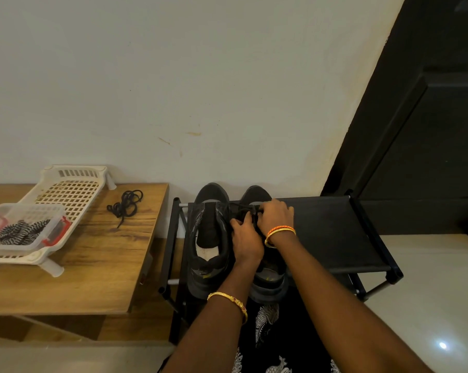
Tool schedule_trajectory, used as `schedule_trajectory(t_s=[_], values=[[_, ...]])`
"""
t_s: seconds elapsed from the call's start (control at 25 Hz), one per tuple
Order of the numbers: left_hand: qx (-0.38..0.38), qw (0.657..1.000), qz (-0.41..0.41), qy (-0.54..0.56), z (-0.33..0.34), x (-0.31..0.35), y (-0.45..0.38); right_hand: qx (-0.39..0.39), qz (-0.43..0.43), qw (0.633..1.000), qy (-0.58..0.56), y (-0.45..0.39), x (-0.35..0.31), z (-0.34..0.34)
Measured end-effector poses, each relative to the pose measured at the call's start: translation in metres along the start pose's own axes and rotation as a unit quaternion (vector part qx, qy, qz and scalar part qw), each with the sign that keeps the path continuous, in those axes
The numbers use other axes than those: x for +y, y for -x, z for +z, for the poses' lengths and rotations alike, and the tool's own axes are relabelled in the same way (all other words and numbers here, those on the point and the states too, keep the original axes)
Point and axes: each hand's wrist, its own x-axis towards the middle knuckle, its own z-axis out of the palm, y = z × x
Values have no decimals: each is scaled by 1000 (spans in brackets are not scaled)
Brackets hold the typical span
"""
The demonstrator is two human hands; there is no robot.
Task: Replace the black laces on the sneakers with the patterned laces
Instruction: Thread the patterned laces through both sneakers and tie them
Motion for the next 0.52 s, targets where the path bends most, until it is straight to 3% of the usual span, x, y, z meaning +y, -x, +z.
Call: schedule_trajectory(t_s=[0.12, 0.36, 0.44, 0.52], values=[[5, 1000, 4, -10, 0, 1, 0, -2, -10, 998, 66, 1, -2, 6], [-10, 1000, -4, -12, -1, 1, 0, 113, 46, 987, -104, 19, 11, 12], [-16, 1000, -3, -21, -1, 0, 0, 162, 99, 959, -213, 28, 13, 13], [-19, 999, -7, -25, 0, -1, -1, 197, 165, 899, -353, 36, 15, 9]])
